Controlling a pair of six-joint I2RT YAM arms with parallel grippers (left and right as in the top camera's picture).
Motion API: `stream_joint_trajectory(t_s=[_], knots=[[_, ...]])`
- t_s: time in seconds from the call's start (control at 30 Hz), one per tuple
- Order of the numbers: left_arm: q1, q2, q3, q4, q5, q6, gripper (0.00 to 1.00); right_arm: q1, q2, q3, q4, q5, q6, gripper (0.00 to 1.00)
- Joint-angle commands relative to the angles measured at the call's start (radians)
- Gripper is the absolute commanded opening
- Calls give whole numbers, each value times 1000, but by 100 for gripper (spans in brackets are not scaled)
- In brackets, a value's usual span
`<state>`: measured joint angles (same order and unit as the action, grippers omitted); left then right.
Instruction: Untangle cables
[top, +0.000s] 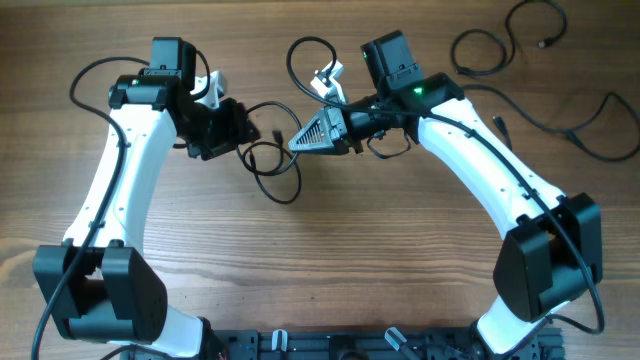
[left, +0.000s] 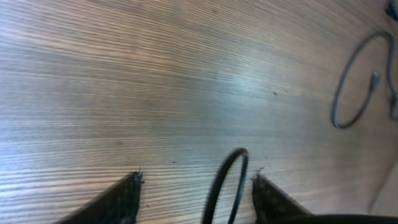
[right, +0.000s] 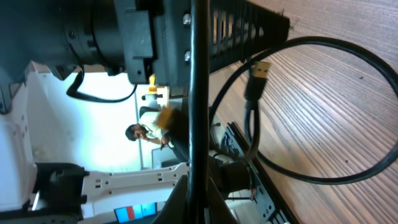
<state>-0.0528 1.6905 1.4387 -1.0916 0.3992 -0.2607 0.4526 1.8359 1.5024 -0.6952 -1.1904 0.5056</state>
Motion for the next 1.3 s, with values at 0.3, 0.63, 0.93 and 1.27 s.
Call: stream_joint_trajectory(t_s=[0.3, 0.63, 0.93, 1.27], knots=[[109, 8, -8, -20, -218, -145, 4, -8, -17, 12, -211, 358, -84, 4], [14, 8, -8, -2, 104, 124, 86, -5, -17, 12, -106, -36, -136, 4], [-23, 8, -8, 34, -143, -41, 4, -5, -17, 12, -87, -135, -141, 4], [-23, 8, -8, 15, -132, -33, 47, -7, -16, 12, -158, 95, -160, 4]])
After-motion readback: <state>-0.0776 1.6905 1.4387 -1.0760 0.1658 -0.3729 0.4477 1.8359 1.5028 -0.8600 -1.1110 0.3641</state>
